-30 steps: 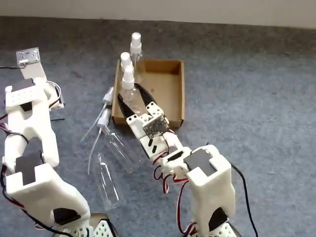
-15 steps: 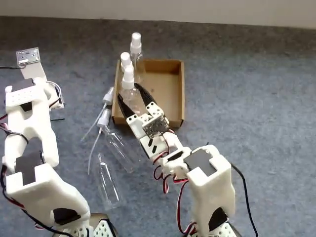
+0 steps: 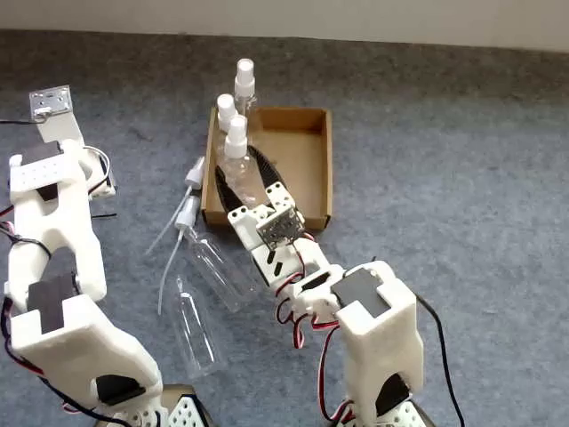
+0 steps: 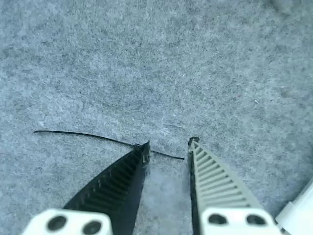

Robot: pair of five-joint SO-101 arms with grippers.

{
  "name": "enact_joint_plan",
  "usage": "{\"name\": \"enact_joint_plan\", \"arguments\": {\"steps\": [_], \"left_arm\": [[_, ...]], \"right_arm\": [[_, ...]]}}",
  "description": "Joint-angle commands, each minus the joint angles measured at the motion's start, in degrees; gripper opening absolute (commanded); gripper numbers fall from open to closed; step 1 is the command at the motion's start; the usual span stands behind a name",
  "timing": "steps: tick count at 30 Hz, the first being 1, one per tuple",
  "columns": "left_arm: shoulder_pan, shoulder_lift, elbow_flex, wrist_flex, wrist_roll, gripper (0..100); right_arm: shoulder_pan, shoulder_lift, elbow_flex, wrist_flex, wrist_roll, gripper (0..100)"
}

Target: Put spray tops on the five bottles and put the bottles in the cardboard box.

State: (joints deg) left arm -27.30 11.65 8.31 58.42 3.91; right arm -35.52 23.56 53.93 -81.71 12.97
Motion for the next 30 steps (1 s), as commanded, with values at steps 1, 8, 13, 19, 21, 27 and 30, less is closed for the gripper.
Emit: {"name": "enact_joint_plan", "arguments": {"steps": [1, 8, 13, 19, 21, 27, 30], "left_arm": [[0.66, -0.4, -2.77, -0.79, 0.53, 13], [0.66, -0.4, -2.77, -0.88, 0.53, 13], [0.48, -0.31, -2.33, -2.46, 0.53, 13], [0.48, -0.31, -2.33, -2.29, 0.53, 13], [0.48, -0.31, -2.33, -2.29, 0.53, 13], [0.48, -0.31, -2.33, -2.29, 0.53, 13], [0.48, -0.31, -2.33, -2.37, 0.53, 13]], "right_arm": [[0.75, -0.57, -1.1, -1.36, -0.18, 12.8], [0.22, -0.57, -0.75, -1.27, -0.18, 12.7], [-0.4, -0.92, 2.95, -1.45, -0.09, 13.0], [-0.48, -0.92, 3.47, -1.45, -0.09, 13.1], [-0.48, -0.92, 3.74, -1.45, -0.09, 13.1], [-0.48, -0.92, 3.74, -1.45, -0.09, 13.2], [-0.48, -0.92, 3.82, -1.45, -0.09, 13.2]]}}
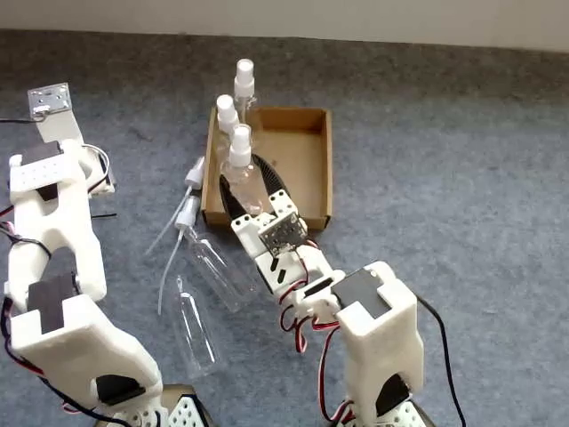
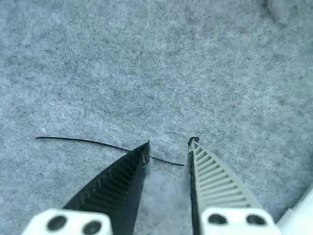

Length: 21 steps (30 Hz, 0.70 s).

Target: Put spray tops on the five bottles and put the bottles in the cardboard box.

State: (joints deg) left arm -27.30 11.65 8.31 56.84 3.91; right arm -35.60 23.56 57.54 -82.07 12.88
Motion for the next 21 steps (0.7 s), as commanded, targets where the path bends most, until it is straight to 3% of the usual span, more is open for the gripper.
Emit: {"name": "enact_joint_plan", "arguments": {"steps": [1, 8, 14, 21], "left_arm": [[0.48, -0.31, -2.33, -0.79, 0.53, 13], [0.4, -0.31, -2.33, -0.79, 0.53, 13], [0.4, -0.31, -2.33, -0.79, 0.53, 13], [0.4, -0.31, -2.33, -0.79, 0.53, 13]], "right_arm": [[-0.4, -0.92, 0.22, -1.1, 0.0, 13.2], [-0.4, -0.92, 0.22, -1.1, 0.0, 13.2], [-0.4, -0.92, 0.22, -1.1, 0.0, 23.0], [-0.4, -0.92, 0.22, -1.1, 0.0, 23.2]]}}
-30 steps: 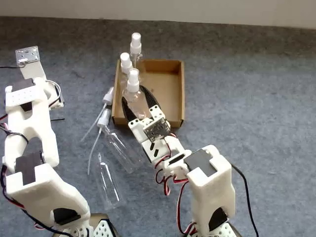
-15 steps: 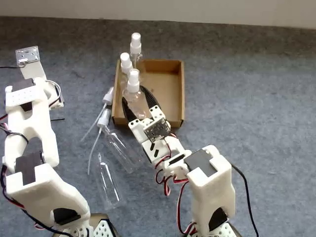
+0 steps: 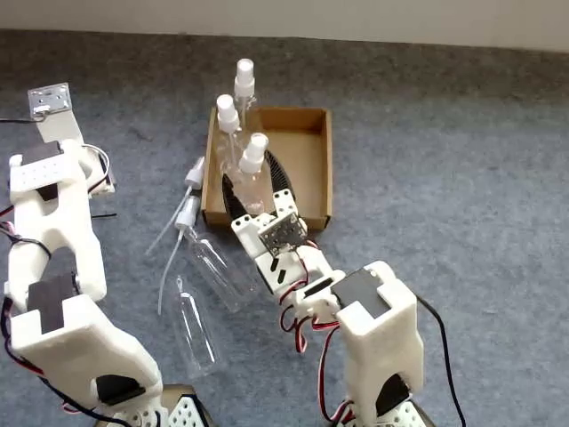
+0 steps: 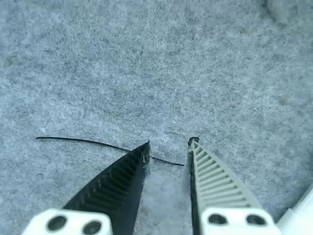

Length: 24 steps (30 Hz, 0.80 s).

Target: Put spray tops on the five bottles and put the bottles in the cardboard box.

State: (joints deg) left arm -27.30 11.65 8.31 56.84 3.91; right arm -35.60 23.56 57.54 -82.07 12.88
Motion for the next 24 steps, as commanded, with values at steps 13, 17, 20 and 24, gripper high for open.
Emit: {"name": "enact_joint_plan", "arguments": {"steps": [13, 17, 20, 24], "left_arm": [[0.4, -0.31, -2.33, -0.79, 0.53, 13], [0.4, -0.31, -2.33, -0.79, 0.53, 13], [0.4, -0.31, -2.42, -0.79, 0.53, 13], [0.4, -0.31, -2.51, -0.79, 0.53, 13]], "right_arm": [[-0.4, -1.01, 0.22, -6.46, 3.78, 23.2], [-0.48, -1.1, 0.22, -6.37, 3.87, 23.2], [-0.48, -1.1, 0.22, -6.29, 3.87, 23.1], [-0.22, -1.1, 0.22, -6.29, 3.87, 23.1]]}}
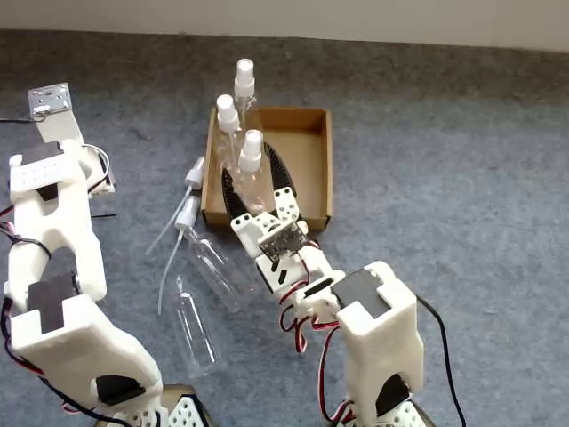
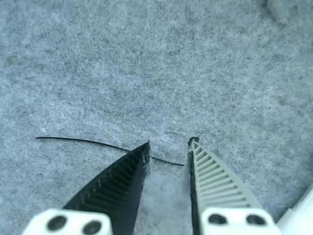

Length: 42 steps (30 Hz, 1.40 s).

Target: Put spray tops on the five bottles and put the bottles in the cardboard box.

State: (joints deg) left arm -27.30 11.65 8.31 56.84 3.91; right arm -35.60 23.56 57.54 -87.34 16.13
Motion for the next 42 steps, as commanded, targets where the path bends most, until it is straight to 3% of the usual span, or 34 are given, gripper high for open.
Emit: {"name": "enact_joint_plan", "arguments": {"steps": [1, 11, 21, 25, 31, 33, 36, 42], "left_arm": [[0.4, -0.31, -2.51, -0.79, 0.53, 13], [0.4, -0.31, -2.51, -0.79, 0.53, 13], [0.4, -0.31, -2.33, -0.79, 0.53, 13], [0.4, -0.31, -2.33, -0.79, 0.53, 13], [-0.48, -0.92, -3.56, -0.53, 0.35, 13], [-1.1, -0.57, -6.81, 1.85, 0.09, 13], [-2.15, -0.22, -13.32, 9.67, -2.2, 13], [-6.55, -0.31, -23.34, 19.96, -7.65, 13]], "right_arm": [[-0.22, -1.19, 0.22, -1.01, 0.62, 23.1], [-0.13, -8.66, 0.31, -0.84, 0.44, 23.1], [-0.13, -31.43, 3.3, 18.86, 0.35, 23.1], [-0.13, -44.7, -0.66, 36.7, 0.35, 23.1], [-2.86, -60.7, -11.65, 86.29, 0.35, 23.1], [-4.88, -63.78, -13.85, 98.15, 0.35, 23.1], [-8.4, -67.21, -13.32, 105.27, 0.44, 23.1], [-12.97, -69.32, 1.89, 110.37, 0.44, 23.1]]}}
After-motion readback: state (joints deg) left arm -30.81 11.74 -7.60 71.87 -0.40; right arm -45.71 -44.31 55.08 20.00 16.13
